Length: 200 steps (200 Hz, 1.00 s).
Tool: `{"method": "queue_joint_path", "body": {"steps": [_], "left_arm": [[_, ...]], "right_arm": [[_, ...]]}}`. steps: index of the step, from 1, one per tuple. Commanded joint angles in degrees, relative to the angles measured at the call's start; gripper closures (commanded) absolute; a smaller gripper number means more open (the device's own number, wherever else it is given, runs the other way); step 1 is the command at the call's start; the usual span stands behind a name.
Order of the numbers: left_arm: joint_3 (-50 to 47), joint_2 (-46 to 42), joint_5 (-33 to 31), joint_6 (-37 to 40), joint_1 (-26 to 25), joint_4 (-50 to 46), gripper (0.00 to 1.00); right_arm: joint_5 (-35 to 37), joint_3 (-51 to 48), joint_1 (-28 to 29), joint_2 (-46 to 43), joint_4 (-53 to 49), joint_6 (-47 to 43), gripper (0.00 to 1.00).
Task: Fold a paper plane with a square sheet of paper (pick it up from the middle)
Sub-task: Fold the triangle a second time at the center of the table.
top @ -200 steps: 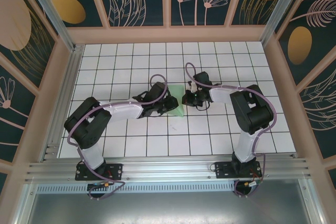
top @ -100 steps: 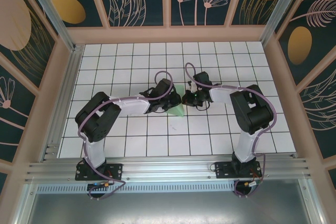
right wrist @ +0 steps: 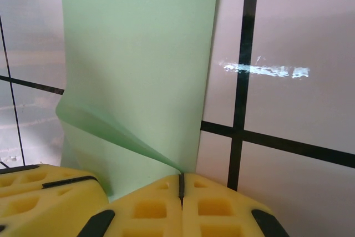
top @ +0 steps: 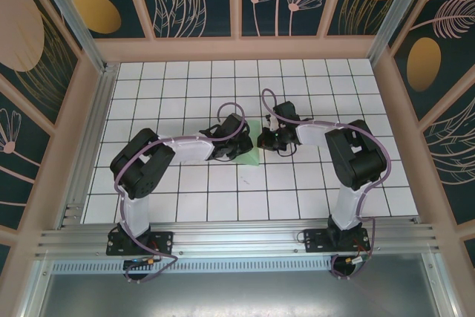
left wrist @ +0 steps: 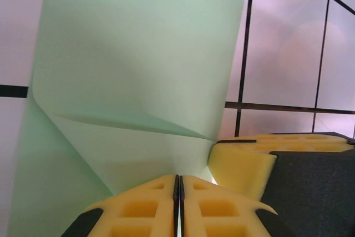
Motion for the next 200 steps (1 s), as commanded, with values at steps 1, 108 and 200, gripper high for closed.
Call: {"method": "queue_joint_path", "body": {"steps": [1,108,200], "left_arm": [[1.3,1.0,-1.4,1.1,-0.1,-2.3,0.87],[1.5,2.4,-1.8,1.6,-0.1,-3.6,0.87],[1.2,2.7,-2.5,1.1,0.0,-5.2,0.88]], "right_arm": [[1.5,0.3,-0.5,1.9,-1.4,-0.7,0.95],[1.6,0.9,-0.6,2.4,-1.7,-0.6,0.95],[0.8,1.6,-0.6,2.4,-1.9,-0.2,0.88]]}}
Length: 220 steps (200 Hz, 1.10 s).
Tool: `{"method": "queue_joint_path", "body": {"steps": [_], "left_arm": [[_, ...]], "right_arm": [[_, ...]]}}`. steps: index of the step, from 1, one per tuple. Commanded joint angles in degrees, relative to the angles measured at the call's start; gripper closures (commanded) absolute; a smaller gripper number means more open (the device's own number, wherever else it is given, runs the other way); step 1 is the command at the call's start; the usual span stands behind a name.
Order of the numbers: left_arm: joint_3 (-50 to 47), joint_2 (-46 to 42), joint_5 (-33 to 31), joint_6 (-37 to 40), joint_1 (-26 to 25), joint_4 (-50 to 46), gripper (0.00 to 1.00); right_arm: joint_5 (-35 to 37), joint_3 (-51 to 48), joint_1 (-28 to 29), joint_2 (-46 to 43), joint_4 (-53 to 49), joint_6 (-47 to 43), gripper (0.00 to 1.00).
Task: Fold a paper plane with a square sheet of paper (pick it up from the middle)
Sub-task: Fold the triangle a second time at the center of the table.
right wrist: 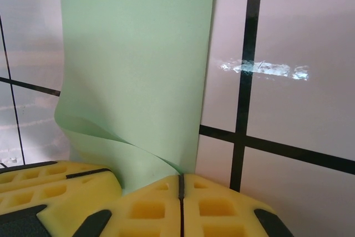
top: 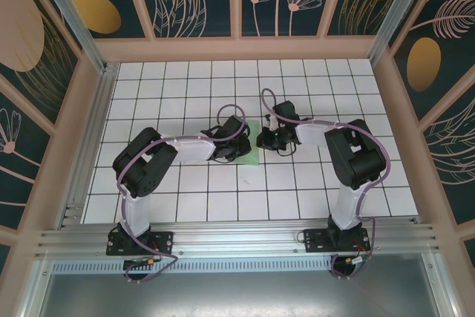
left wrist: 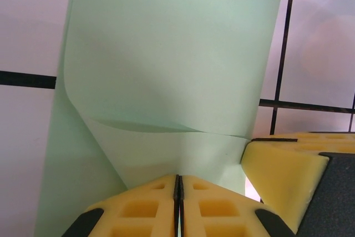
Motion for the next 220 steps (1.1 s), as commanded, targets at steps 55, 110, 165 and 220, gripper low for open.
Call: {"method": "queue_joint_path", "body": {"steps": [55,110,165,220], "left_arm": [[0.6,2.4,-1.0,0.9,-0.1,-3.6,0.88],[0.2,2.7,-0.7,0.6,-0.1,-3.0,0.89],[-0.6,2.4,-0.9,0.3,0.0,-2.7,0.90],[-1.7,1.9,-0.7,-0.4,-0.1,-1.9,0.90]], "right_arm": [[2.1,2.7,-0.7,-5.6,-3.0,3.4,0.74],[3.3,-2.6,-0.1,-14.4,-5.9,5.9,0.81],[-1.4,-4.8,3.7,-12.5,-5.1,7.3,0.92],[-3.0,-3.9,4.7,-7.1,-4.6,7.3,0.95]]}}
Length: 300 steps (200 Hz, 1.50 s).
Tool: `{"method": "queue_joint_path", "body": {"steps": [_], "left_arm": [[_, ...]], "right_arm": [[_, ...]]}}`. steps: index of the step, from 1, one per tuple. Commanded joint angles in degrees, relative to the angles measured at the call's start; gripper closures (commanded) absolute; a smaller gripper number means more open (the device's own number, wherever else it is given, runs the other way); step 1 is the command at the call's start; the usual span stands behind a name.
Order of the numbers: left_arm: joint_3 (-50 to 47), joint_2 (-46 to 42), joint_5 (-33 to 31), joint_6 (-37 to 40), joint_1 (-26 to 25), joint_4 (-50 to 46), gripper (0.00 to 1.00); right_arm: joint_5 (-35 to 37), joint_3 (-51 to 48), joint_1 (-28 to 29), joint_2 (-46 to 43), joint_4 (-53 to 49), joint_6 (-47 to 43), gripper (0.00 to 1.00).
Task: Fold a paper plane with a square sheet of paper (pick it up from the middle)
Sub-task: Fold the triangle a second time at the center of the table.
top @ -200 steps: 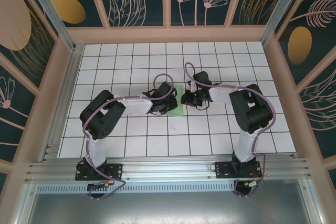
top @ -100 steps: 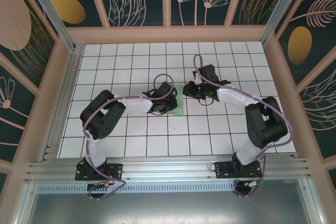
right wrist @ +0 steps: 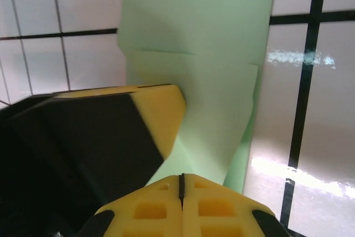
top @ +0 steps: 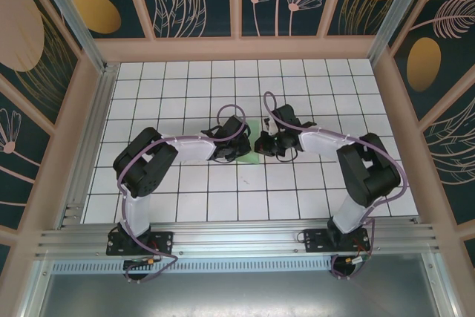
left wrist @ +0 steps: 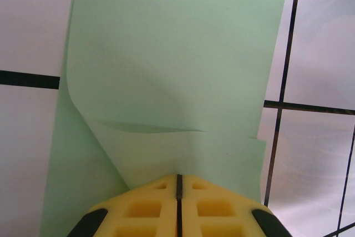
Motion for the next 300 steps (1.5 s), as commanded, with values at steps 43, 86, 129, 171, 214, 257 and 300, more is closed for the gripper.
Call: {"method": "queue_joint_path", "body": {"steps": [43,86,129,171,214,257,300], "left_arm": [[-2.7,1.2,-0.3,-0.8,-0.1,-1.1,0.91],[-3.8,0.6,-0.3,-1.3,-0.1,-0.3,0.91],[-4.1,0.9,-0.2,-1.5,-0.1,0.0,0.91],[-4.4,1.0,-0.3,-1.6,-0.1,0.1,0.91],[-4.4,1.2,0.1,-1.6,-0.1,0.5,0.91],[-4.4,1.2,0.3,-1.6,-0.1,0.7,0.91],[-4.3,1.2,0.4,-1.6,-0.1,0.7,0.91]], "right_arm": [[-3.2,-0.2,0.9,4.9,0.5,0.2,0.96],[-3.7,-1.7,0.9,5.3,-0.5,-0.7,0.95],[-2.5,-2.6,0.9,4.9,-2.2,-1.6,0.95],[-2.7,-3.1,0.9,2.5,-5.8,-3.8,0.95],[-2.2,-1.2,0.6,-2.8,-6.4,-3.6,0.94],[-3.0,0.3,0.9,1.5,-3.2,-2.2,0.94],[-5.4,0.5,1.4,4.2,-1.9,-2.8,0.94]]}}
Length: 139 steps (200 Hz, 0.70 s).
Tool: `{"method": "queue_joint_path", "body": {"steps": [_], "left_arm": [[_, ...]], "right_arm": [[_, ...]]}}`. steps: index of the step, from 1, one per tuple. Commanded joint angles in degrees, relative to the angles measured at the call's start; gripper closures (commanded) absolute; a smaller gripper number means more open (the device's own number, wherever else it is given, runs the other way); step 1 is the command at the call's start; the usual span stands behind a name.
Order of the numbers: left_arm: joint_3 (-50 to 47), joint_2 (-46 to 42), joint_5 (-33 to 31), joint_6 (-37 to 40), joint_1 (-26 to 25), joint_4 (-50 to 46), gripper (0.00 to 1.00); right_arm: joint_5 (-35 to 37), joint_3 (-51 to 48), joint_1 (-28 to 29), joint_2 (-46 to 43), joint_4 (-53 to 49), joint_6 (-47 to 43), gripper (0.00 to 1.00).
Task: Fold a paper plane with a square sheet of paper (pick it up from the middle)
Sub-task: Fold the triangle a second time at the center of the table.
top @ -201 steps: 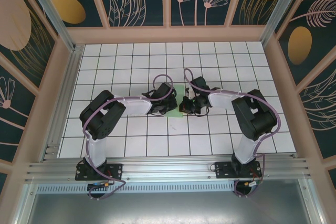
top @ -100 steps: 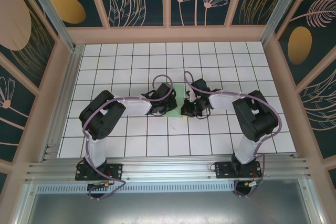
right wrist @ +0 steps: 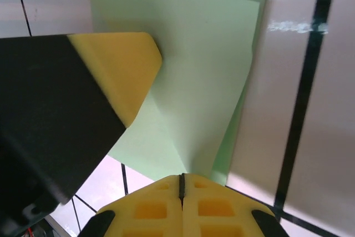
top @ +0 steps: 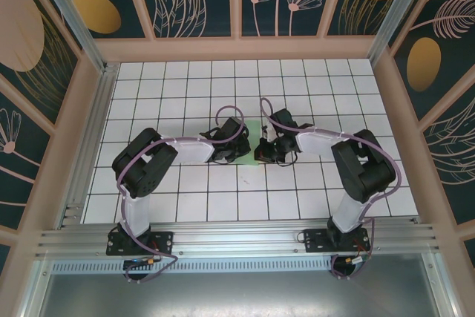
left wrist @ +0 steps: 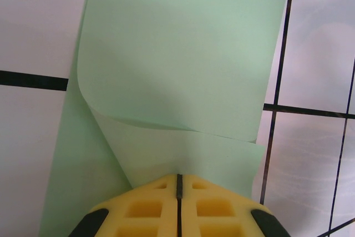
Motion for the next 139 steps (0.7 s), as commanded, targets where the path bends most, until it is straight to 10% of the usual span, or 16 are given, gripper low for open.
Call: {"method": "queue_joint_path", "body": {"steps": [1,139], "left_arm": [[-1.9,1.7,0.2,-0.5,-0.1,-3.4,0.91],[-2.1,1.8,0.2,-0.2,0.0,-3.3,0.91]], "right_arm": [[-2.3,0.9,0.7,1.7,1.1,0.0,0.94],[2.7,-2.4,-0.1,-6.7,-4.5,-0.8,0.94]]}}
